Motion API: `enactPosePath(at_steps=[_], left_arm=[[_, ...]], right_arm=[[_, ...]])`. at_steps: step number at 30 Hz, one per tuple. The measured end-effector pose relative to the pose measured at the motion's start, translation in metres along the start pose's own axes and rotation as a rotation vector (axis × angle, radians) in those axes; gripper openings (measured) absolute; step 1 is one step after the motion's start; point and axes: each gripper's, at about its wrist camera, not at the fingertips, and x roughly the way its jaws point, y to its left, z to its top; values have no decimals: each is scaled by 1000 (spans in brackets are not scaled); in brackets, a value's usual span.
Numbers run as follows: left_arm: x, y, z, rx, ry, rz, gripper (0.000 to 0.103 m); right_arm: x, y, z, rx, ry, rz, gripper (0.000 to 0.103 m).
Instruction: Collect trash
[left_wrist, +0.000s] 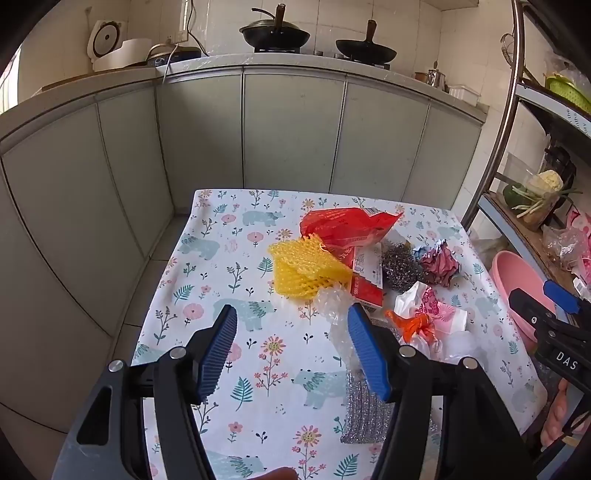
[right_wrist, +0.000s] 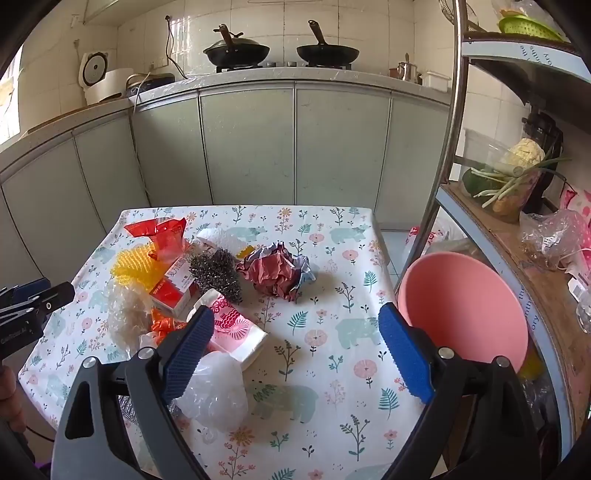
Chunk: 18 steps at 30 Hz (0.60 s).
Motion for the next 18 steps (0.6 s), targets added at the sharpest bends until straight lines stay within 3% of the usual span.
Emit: enactPosePath(at_steps=[18], left_arm=[[-9, 2, 8, -3, -16, 4, 62]], right_arm=[[-2, 0, 2, -8, -12, -6, 91]])
